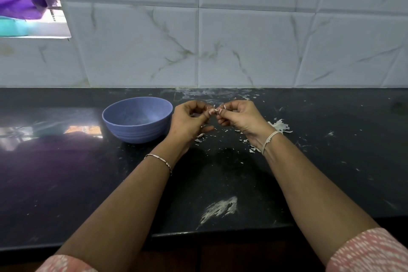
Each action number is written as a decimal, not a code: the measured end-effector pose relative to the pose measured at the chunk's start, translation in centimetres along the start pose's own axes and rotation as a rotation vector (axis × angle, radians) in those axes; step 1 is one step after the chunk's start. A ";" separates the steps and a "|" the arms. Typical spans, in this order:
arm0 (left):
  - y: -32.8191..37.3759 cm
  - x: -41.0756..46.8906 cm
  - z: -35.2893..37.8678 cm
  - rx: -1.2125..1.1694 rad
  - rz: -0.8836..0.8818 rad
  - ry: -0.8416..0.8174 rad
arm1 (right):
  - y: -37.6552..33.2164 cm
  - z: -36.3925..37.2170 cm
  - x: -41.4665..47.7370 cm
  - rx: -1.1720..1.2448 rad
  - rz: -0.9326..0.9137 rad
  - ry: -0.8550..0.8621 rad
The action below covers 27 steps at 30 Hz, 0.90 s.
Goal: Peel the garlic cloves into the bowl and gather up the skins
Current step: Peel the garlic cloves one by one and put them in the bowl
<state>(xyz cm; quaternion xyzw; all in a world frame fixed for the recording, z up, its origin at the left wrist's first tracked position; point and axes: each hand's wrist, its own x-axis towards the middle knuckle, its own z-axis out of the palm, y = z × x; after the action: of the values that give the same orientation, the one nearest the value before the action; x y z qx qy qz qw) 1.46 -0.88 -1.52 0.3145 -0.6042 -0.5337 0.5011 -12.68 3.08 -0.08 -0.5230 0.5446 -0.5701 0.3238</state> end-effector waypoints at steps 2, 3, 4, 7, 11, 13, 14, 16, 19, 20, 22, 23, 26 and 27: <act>0.0 0.1 0.0 -0.014 -0.006 -0.001 | -0.1 0.1 -0.1 0.038 0.015 0.000; 0.0 0.1 0.0 -0.019 -0.010 -0.003 | -0.1 0.1 -0.2 0.053 0.023 0.000; 0.1 0.1 0.0 -0.025 -0.016 -0.006 | -0.2 0.1 -0.2 0.069 0.031 -0.002; 0.2 0.2 0.0 -0.052 -0.035 -0.021 | -0.2 0.0 -0.2 0.113 0.053 -0.006; 0.0 0.4 0.1 0.036 -0.017 0.013 | 0.0 -0.1 0.0 0.108 0.064 0.000; -0.2 0.6 0.4 0.148 0.020 0.079 | 0.1 0.0 0.1 0.047 0.046 0.025; -0.4 0.7 0.6 0.196 0.038 0.112 | 0.2 0.1 0.2 -0.016 0.026 0.049; -0.6 0.7 0.9 0.268 0.066 0.157 | 0.4 0.4 0.5 -0.223 -0.051 0.136; -1.0 0.9 1.0 0.294 0.036 0.182 | 0.4 0.9 0.5 -0.583 -0.167 0.243; -1.1 1.1 0.9 0.276 0.009 0.179 | 0.3 1.1 0.4 -0.654 -0.195 0.253; -1.2 1.1 0.7 0.197 -0.056 0.150 | 0.1 1.6 0.1 -0.744 -0.237 0.260; -1.2 1.1 0.6 0.147 -0.074 0.130 | -0.1 1.7 0.0 -0.779 -0.247 0.261; -0.9 0.8 0.5 0.040 -0.115 0.083 | -0.3 1.8 -0.2 -0.841 -0.266 0.252; -0.8 0.7 0.5 0.016 -0.124 0.072 | -0.3 1.8 -0.2 -0.854 -0.269 0.245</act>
<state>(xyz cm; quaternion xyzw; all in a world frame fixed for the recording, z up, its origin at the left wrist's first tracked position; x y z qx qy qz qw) 0.62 -1.53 -2.06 0.3741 -0.5694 -0.5474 0.4860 -10.88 2.82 -0.10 -0.6043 0.6922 -0.3893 -0.0640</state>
